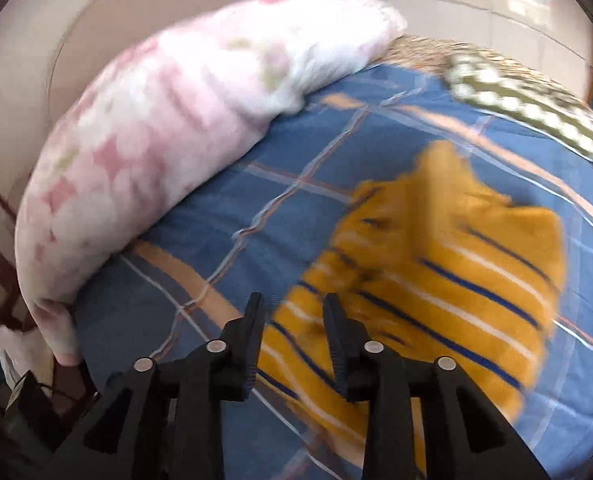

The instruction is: Fold small clothes

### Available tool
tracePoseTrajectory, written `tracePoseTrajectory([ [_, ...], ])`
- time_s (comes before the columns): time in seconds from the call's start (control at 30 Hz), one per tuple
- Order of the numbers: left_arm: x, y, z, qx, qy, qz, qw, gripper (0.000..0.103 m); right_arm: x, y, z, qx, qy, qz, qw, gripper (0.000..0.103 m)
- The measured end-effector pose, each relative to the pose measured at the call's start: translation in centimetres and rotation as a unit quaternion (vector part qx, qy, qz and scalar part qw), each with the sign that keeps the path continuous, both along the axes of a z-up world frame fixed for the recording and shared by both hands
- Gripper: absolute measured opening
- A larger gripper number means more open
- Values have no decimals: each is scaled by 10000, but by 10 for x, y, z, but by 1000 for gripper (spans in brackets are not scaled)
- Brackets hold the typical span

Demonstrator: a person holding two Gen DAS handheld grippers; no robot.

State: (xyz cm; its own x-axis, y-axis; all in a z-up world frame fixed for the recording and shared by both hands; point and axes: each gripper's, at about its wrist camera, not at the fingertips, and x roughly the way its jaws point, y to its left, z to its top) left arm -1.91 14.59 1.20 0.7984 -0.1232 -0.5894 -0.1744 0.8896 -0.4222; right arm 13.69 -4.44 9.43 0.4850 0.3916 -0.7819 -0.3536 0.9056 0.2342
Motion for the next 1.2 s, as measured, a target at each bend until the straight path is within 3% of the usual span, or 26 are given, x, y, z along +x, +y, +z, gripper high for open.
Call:
tracePoseTrajectory([
  [0.07, 1, -5, 1, -22, -45, -191, 9998, 103, -16, -39, 4, 92, -61, -321, 9994, 52],
  [0.23, 18, -19, 11, -254, 118, -816, 9963, 103, -69, -127, -17, 12, 32, -860, 9963, 54],
  [0.47, 113, -56, 40, -423, 276, -1713, 9839, 103, -105, -189, -59, 590, 271, -1227, 9903, 54],
  [0.57, 164, -78, 30, -637, 734, -2032, 9743, 102, -107, -194, -75, 868, 330, -1266, 9876, 54],
  [0.6, 175, -83, 25, -678, 872, -2064, 9722, 82, -108, -195, -78, 922, 339, -1285, 9868, 54],
  [0.63, 188, -90, 17, -677, 1144, -2075, 9692, 31, -109, -198, -83, 973, 345, -1318, 9859, 54],
  [0.67, 194, -92, 12, -619, 1385, -2001, 9680, 14, -109, -199, -85, 1007, 348, -1338, 9853, 54],
  [0.7, 197, -91, 11, -647, 1489, -1913, 9680, 15, -110, -201, -87, 1042, 352, -1354, 9847, 54],
  [0.87, 145, -61, 41, -1008, 809, -1658, 9777, 14, -117, -211, -86, 1081, 265, -1360, 9844, 54],
  [1.0, 133, -46, 9, -927, 1083, -1330, 9808, 14, -107, -210, -86, 1042, 281, -1378, 9846, 54],
  [1.07, 136, -40, -11, -1236, 1146, -1284, 9773, 16, -100, -202, -79, 1060, 248, -1366, 9846, 54],
  [1.13, 138, -38, -19, -1357, 1039, -1255, 9773, 25, -92, -187, -62, 958, 80, -1270, 9872, 54],
  [1.2, 137, -40, -22, -1205, 888, -1291, 9803, 28, -83, -169, -44, 810, -99, -1144, 9901, 54],
])
